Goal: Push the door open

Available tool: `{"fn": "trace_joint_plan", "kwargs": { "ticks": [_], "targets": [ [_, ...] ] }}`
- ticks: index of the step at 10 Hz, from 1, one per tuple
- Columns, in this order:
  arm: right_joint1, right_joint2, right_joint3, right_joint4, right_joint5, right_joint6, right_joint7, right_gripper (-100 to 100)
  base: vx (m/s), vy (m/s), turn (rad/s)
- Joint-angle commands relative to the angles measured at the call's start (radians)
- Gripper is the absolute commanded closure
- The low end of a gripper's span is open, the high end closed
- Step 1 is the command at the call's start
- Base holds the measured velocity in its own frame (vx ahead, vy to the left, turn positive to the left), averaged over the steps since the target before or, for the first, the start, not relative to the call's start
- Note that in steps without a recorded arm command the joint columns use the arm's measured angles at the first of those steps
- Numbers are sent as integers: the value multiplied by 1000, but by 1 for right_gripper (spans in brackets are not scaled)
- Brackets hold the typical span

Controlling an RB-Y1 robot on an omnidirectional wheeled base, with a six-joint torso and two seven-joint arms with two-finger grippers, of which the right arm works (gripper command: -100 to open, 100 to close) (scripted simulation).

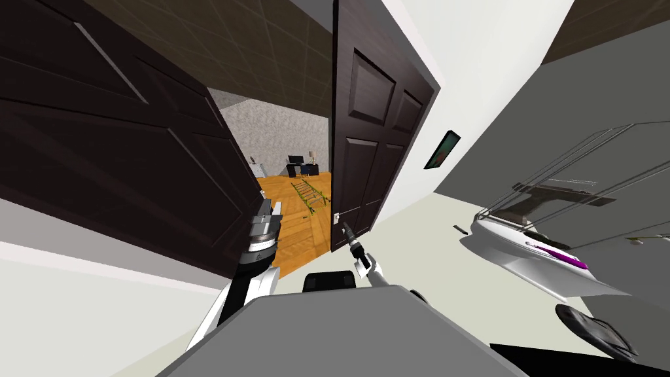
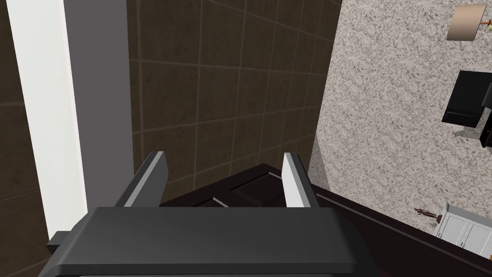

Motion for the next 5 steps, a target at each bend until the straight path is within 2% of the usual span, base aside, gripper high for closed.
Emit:
{"fn": "trace_joint_plan", "kwargs": {
  "ticks": [1,5],
  "targets": [
    [4,0,-2,-1,-2,0,5,-100,173,58,35],
    [6,16,-10,9,-10,-7,20,-100,210,72,31]
  ]
}}
